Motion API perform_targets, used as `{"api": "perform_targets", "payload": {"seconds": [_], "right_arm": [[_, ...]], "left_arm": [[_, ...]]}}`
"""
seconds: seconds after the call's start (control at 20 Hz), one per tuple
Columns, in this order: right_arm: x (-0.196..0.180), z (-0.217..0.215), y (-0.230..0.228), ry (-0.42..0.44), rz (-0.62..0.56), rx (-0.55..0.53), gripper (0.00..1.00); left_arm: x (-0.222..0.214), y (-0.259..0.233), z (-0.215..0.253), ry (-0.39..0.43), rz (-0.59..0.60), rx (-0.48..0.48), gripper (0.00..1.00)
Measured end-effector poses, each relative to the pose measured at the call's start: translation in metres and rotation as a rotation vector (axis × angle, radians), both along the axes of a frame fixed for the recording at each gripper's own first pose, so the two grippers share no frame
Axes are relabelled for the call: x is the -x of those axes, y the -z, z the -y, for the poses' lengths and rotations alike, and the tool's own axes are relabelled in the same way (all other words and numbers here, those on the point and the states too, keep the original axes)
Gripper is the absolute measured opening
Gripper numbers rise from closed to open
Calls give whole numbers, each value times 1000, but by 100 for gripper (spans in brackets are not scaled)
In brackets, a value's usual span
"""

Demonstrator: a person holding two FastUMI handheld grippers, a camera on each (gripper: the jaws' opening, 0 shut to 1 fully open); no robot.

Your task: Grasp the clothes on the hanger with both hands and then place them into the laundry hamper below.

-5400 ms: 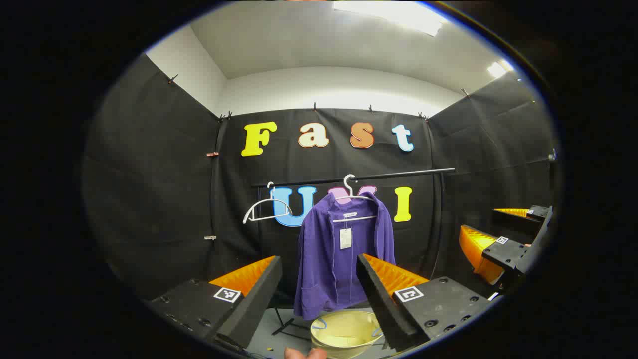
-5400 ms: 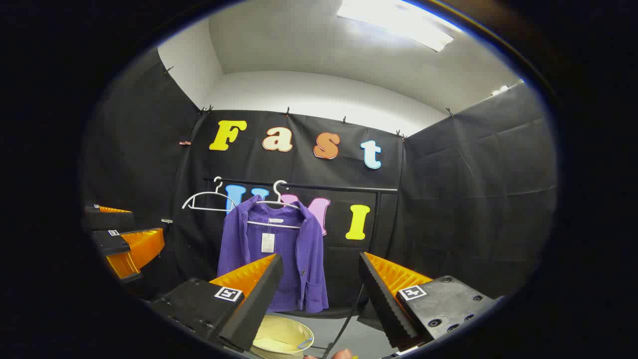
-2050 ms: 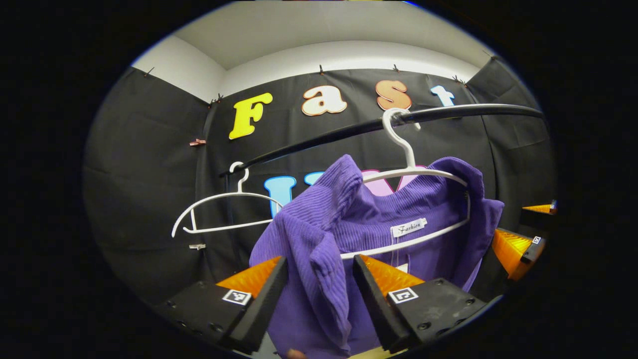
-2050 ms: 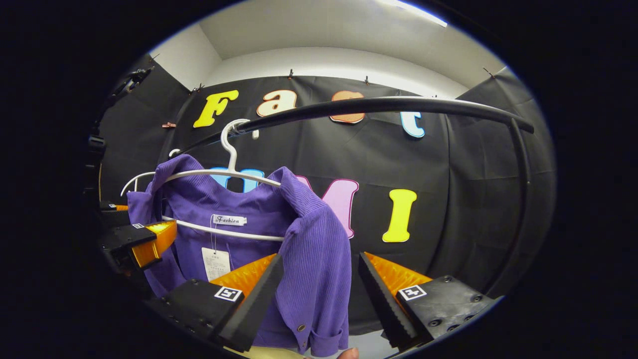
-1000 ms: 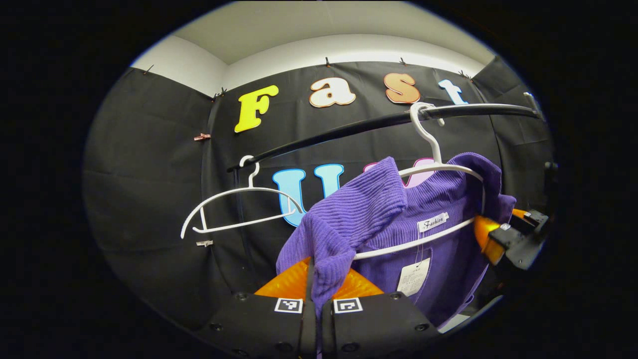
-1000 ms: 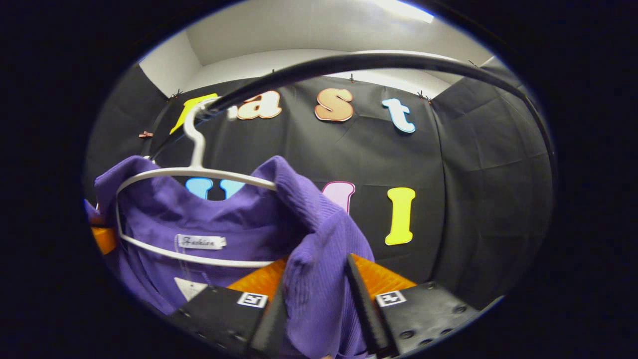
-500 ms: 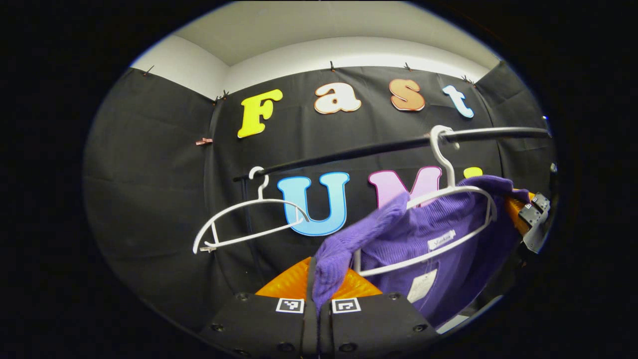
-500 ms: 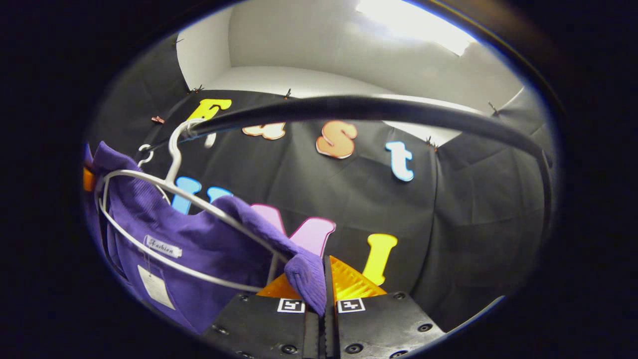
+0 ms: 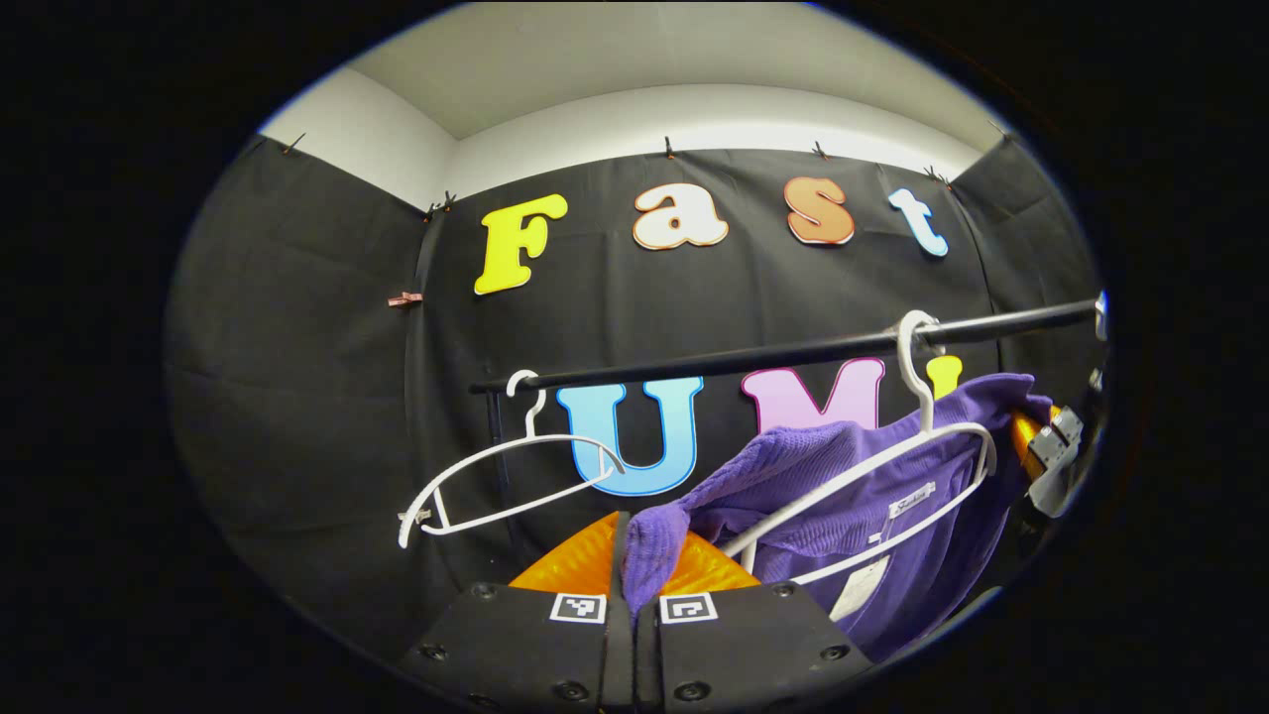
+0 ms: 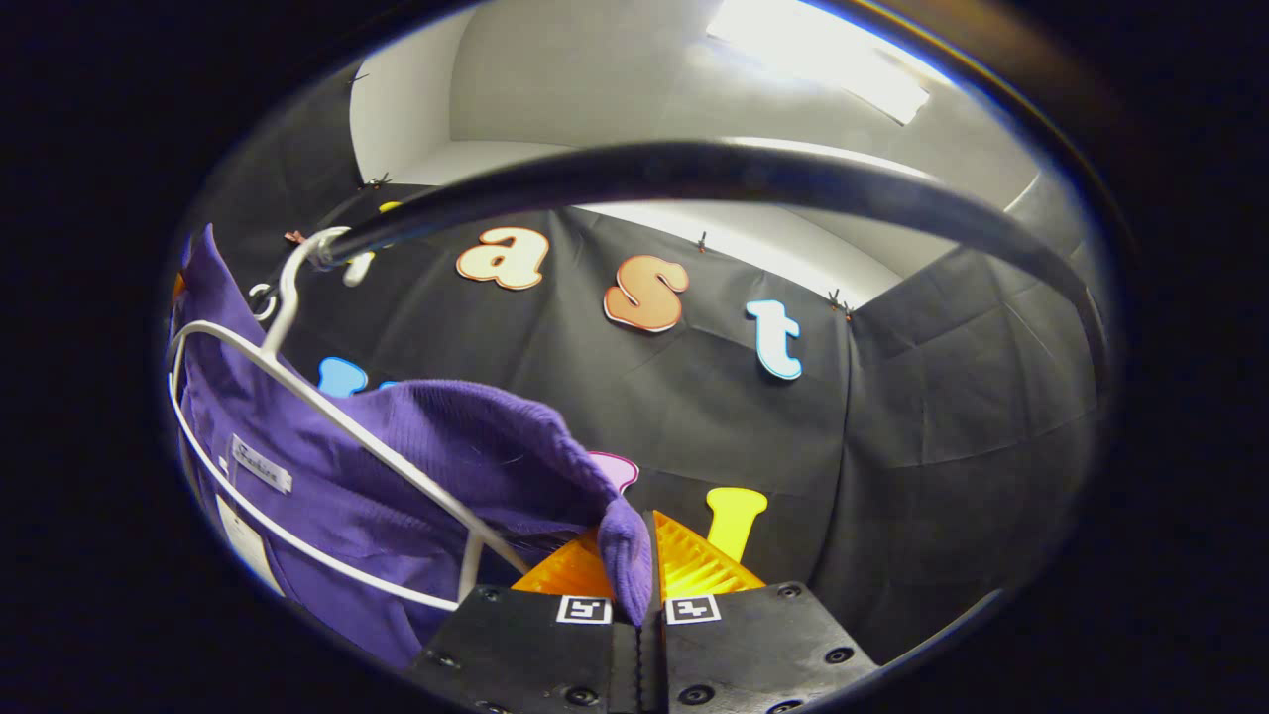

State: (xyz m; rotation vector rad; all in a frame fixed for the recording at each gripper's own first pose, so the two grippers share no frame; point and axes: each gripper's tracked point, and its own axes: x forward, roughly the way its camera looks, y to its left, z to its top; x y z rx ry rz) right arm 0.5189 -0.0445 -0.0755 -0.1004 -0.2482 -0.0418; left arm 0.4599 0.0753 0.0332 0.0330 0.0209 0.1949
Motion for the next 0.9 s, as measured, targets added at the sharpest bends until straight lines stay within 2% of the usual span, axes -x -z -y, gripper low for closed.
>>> {"api": "perform_targets", "payload": {"seconds": [0.05, 0.15, 0.3, 0.4, 0.65, 0.9], "right_arm": [[-11, -1, 12, -4, -19, -12, 2], [-34, -10, 41, -27, -69, -20, 5], [-37, -27, 107, -115, -241, -59, 5], [-34, -34, 141, -136, -308, -72, 6], [17, -54, 178, -179, -376, -43, 6], [69, -76, 207, -241, -481, -75, 6]], "left_arm": [[-5, 2, -1, 0, 2, 6, 5], [-19, 13, -3, 7, -18, 13, 6], [-33, 44, -1, 30, -104, 39, 6], [-34, 58, 0, 33, -129, 23, 6], [-13, 105, -16, -19, -191, 7, 6], [15, 165, -24, -37, -274, 80, 5]]}}
